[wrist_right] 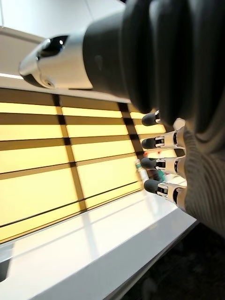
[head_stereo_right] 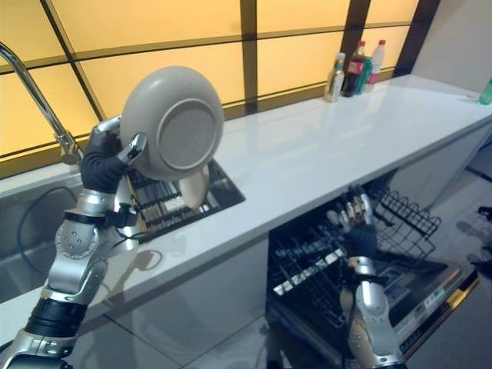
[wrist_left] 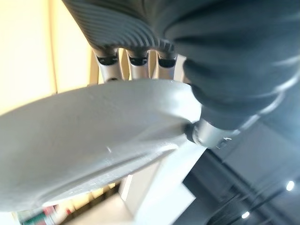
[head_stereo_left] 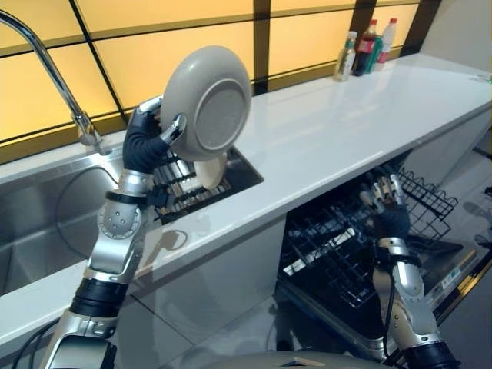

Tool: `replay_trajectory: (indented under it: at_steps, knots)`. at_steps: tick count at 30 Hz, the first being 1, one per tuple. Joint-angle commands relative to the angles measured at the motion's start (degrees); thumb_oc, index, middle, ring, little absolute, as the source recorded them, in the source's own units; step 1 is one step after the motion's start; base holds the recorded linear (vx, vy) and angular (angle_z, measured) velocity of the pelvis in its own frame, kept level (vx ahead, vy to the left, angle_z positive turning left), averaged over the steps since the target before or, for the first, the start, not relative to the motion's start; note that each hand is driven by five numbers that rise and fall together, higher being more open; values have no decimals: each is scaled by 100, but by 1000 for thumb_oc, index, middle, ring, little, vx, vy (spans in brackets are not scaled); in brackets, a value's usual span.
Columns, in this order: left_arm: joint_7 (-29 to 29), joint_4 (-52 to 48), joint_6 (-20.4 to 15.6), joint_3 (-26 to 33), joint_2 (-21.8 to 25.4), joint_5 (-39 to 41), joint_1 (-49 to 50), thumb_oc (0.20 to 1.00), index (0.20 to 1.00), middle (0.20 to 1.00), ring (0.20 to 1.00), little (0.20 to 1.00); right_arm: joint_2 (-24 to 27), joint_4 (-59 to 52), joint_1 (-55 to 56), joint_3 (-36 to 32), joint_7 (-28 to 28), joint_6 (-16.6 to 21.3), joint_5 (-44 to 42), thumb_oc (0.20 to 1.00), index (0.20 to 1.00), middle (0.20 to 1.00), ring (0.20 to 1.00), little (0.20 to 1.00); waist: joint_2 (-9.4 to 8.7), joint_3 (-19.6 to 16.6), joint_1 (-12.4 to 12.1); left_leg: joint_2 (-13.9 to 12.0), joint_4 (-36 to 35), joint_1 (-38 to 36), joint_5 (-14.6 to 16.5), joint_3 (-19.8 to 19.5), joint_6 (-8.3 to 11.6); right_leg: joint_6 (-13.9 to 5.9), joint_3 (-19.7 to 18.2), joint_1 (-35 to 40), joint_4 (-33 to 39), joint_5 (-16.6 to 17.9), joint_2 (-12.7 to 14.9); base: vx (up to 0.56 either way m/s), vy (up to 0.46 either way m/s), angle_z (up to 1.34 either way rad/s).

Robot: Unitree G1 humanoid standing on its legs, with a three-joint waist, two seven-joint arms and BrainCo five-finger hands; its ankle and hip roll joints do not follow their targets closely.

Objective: Pick up plates and place into dishwasher.

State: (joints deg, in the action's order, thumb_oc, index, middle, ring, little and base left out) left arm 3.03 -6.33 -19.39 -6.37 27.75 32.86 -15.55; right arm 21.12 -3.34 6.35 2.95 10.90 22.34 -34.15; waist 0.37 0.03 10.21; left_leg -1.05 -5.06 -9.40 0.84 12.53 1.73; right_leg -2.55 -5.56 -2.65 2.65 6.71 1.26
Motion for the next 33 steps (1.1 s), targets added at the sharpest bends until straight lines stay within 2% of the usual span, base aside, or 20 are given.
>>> replay_trajectory:
  at_steps: [1, 4, 8, 15, 18, 20, 24, 29, 30, 33]
  knots:
    - [719, -244, 30, -244, -207, 1242, -117, 200, 200, 200, 200, 200, 96, -249, -518, -322, 65, 527, 296, 1000, 1000, 1000, 1000, 1000, 26, -42, 177, 123, 6, 404, 10, -260, -373, -443, 44, 133, -504, -341, 128, -42, 1, -16]
    - [1062, -324, 331, -491, -442, 1999, -151, 200, 200, 200, 200, 200, 181, -315, -675, -403, 93, 627, 389, 1000, 1000, 1000, 1000, 1000, 50, -31, 237, 101, 6, 379, 33, -178, -383, -440, -18, 116, -519, -345, 110, -35, 3, -22]
    - [1792, -370, 758, -847, -851, 3203, -130, 200, 200, 200, 200, 200, 255, -323, -883, -478, 10, 637, 301, 1000, 1000, 1000, 1000, 1000, 89, -33, 309, 65, 6, 360, 55, -75, -387, -430, -103, 92, -557, -366, 80, -37, 0, -16]
    - [2295, -495, 930, -1277, -1154, 3607, 51, 200, 200, 200, 200, 200, 148, -446, -1070, -301, -486, 610, -291, 1000, 1000, 1000, 1000, 1000, 165, -71, 395, 42, 12, 300, 98, 101, -405, -414, -218, 39, -639, -368, 35, -10, -14, -10]
    - [2367, -430, 931, -1341, -1195, 3595, 90, 200, 200, 200, 200, 200, 67, -551, -1072, -274, -933, 537, -752, 1000, 1000, 1000, 1000, 1000, 184, -95, 424, 52, 12, 287, 111, 146, -423, -414, -251, 33, -645, -356, 23, 0, -31, -10]
    - [2466, -362, 965, -1390, -1222, 3533, 109, 200, 200, 200, 200, 200, 15, -567, -1113, -233, -1561, 132, -1481, 1000, 1000, 1000, 1000, 1000, 188, -116, 417, 53, 14, 290, 113, 157, -423, -420, -254, 20, -663, -333, 23, 0, -53, -4]
    - [2690, -231, 1019, -1429, -1219, 3547, 138, 200, 200, 200, 200, 200, 43, -552, -1203, -143, -2333, -697, -2647, 1000, 1000, 1000, 1000, 1000, 160, -162, 383, 45, 33, 317, 108, 158, -414, -417, -238, -4, -680, -321, 30, -4, -55, -1]
    - [2921, -32, 978, -1509, -1239, 3736, 156, 200, 200, 200, 200, 200, -30, -518, -1339, -45, -2811, -1557, -3597, 1000, 1000, 1000, 1000, 1000, 134, -206, 319, 45, 65, 349, 96, 102, -408, -379, -193, 9, -690, -351, 26, -2, -29, 0]
    - [2978, 41, 966, -1552, -1246, 3742, 140, 200, 200, 200, 200, 200, -102, -528, -1385, 12, -3026, -1928, -3895, 1000, 1000, 1000, 1000, 1000, 129, -217, 295, 42, 64, 363, 84, 83, -403, -373, -170, 10, -686, -353, 28, -15, -30, 1]
    - [3159, 202, 964, -1684, -1222, 3743, 133, 200, 200, 200, 200, 200, -215, -531, -1528, 190, -3559, -2649, -4581, 1000, 1000, 1000, 1000, 1000, 100, -254, 207, 38, 70, 399, 66, 17, -399, -356, -94, 23, -677, -379, 23, -15, -37, 1]
